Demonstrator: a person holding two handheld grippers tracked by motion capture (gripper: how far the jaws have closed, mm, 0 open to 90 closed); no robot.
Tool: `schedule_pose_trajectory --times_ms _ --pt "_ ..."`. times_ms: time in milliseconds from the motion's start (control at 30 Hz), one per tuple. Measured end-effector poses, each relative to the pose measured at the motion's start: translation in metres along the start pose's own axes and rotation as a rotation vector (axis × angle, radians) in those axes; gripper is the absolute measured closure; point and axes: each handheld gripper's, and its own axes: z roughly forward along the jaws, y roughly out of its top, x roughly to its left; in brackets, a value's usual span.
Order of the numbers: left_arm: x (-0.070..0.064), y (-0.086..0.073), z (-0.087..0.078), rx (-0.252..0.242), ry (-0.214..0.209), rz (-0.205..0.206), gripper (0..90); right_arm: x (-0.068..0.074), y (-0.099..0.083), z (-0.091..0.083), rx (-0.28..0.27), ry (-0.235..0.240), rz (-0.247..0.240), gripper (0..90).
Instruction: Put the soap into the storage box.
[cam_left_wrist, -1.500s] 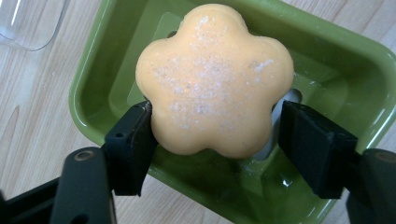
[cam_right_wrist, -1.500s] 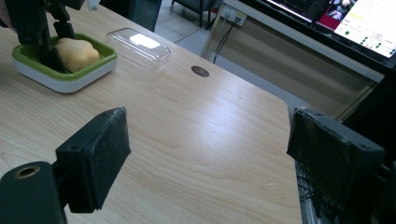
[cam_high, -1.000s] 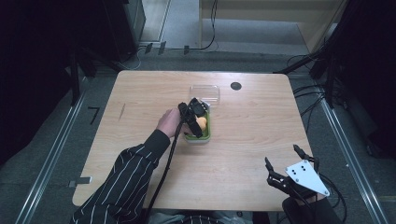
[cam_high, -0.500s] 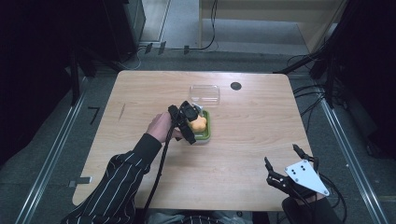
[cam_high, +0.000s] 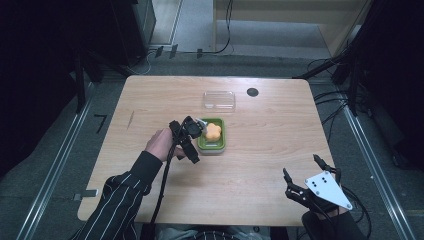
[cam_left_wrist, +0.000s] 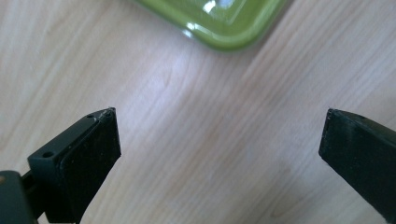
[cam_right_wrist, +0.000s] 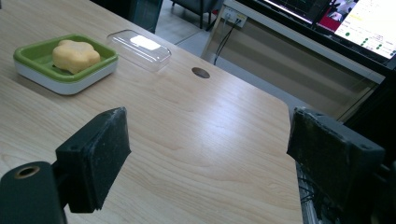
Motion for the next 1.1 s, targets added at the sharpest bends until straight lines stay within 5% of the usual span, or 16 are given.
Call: schedule_pose_trajectory --times_ms 633,1100 --pt "-0.015 -0.063 0.008 0.039 -0.014 -0.072 0.0 0.0 0.0 0.0 -0.001 -0.003 0.003 13.4" --pt "-0.039 -0.104 0.018 0.063 -0.029 -0.104 0.0 0.0 0.0 -0.001 -0.002 -0.002 0.004 13.4"
